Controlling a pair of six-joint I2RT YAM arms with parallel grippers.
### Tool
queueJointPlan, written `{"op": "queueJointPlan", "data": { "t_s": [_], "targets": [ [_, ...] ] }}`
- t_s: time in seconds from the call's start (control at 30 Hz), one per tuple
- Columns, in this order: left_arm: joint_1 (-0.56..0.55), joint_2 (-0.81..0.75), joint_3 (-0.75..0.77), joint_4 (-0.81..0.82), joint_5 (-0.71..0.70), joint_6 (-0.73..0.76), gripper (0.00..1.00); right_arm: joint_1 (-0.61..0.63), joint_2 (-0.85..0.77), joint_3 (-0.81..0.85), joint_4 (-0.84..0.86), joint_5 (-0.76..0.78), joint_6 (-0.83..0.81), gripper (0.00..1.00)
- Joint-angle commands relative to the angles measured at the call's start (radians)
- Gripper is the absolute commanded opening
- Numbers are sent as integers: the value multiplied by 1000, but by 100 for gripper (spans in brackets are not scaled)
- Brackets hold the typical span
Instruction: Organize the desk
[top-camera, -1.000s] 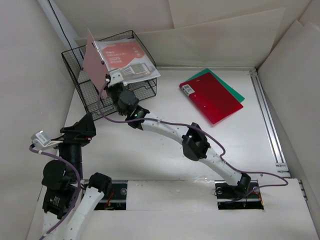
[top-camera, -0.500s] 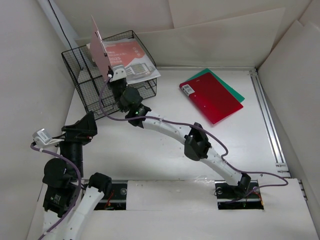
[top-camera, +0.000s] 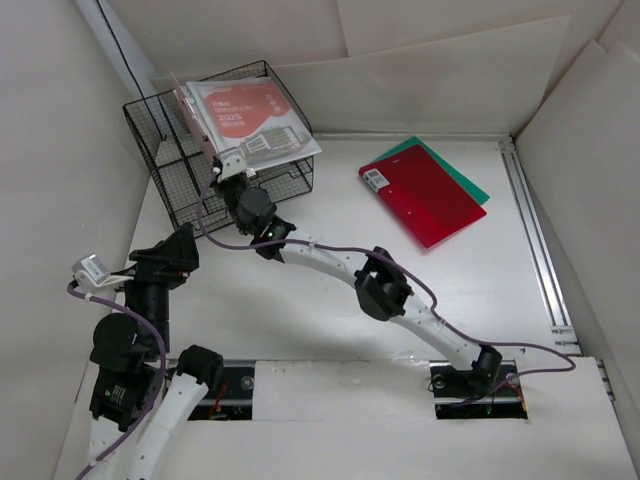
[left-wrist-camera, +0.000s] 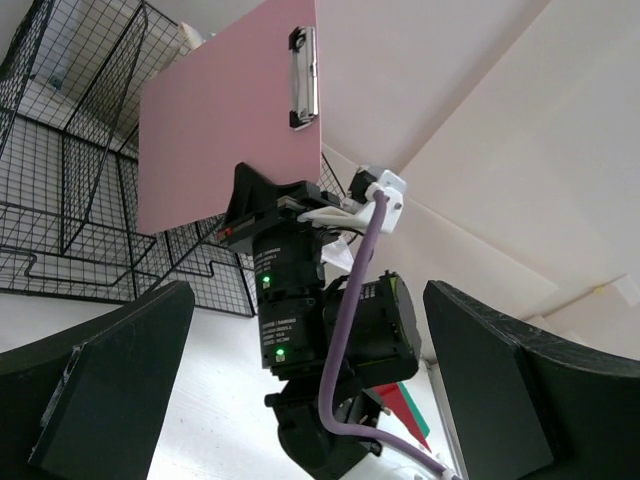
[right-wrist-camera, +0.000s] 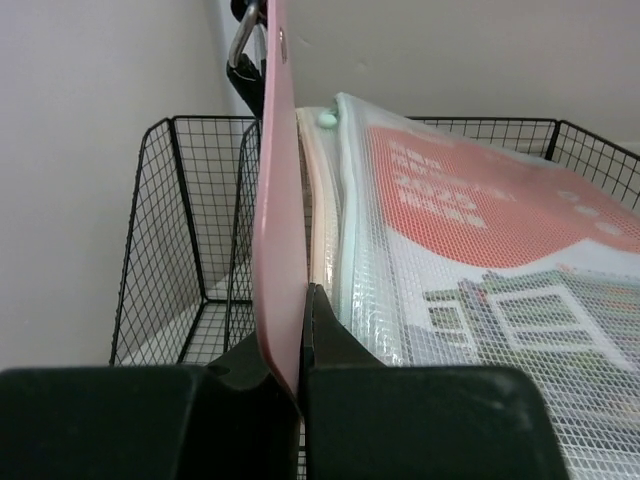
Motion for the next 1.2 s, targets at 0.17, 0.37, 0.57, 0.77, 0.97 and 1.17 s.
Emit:
{"op": "queueJointPlan", "data": {
  "t_s": [0.17,0.37,0.57,0.77,0.97,1.17],
  "targets": [
    [3,7,-9,43,24,13,100,-10,-2,7,16,-14,45,27],
    [3,18,0,34,24,4,100,-10,-106,-159,5,35,101,79],
    [3,52,45,34,24,4,100,-10,-371,-487,68,0,172,81],
    [3,134,137,77,71,28,100,-19,-661,-653,-42,-32,253,81],
    [3,217,189,87,105,19,100,-29,-793,-824,-99,-160,263,81],
    [3,217,154,65,28,10,100,-29,-776,-973,-99,-243,290,0]
  ]
}}
